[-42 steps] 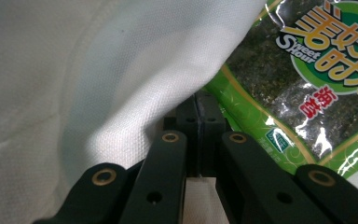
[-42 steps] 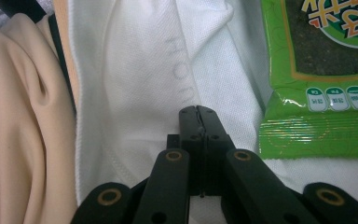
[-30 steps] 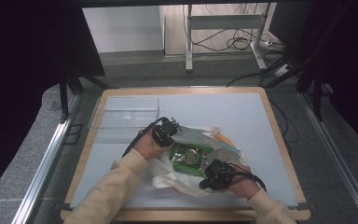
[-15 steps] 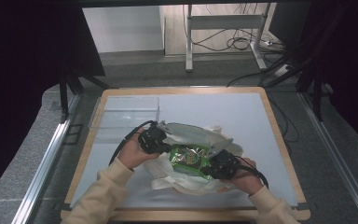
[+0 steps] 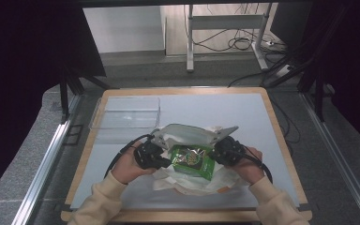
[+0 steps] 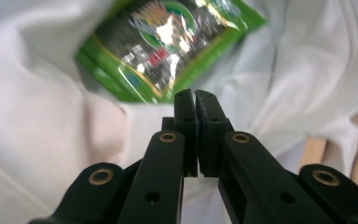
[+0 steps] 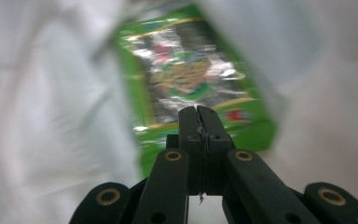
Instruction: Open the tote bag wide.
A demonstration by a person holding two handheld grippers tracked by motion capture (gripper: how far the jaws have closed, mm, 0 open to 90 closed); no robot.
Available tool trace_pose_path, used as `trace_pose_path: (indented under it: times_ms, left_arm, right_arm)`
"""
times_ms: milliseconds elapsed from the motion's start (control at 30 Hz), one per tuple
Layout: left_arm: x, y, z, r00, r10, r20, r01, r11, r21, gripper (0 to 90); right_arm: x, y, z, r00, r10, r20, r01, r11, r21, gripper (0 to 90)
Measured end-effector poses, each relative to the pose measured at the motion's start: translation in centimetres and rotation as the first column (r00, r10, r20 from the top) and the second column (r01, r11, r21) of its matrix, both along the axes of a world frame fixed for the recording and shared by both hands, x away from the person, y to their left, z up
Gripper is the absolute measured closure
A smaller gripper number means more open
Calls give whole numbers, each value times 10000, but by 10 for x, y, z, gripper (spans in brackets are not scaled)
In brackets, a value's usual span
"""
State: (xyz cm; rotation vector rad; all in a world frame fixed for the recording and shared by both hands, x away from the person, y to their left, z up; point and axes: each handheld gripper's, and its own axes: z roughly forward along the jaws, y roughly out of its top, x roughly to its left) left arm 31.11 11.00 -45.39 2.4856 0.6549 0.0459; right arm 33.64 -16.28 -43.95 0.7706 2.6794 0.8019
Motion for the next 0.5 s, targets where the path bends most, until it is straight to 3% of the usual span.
trace_pose_path:
  times_ms: [200,500]
  left_arm:
    - [-10,2,-6,9999,-96,-131,97,9999,56,900]
    - [-15,5,-11,9990,-264,-357,265,9996,25,900]
  right_arm:
    - [27,-6,3,9975,-710,53,711,9972,-229,886]
    - [51,-17,3,9888,-1494,-15,1494,9888,-31,887]
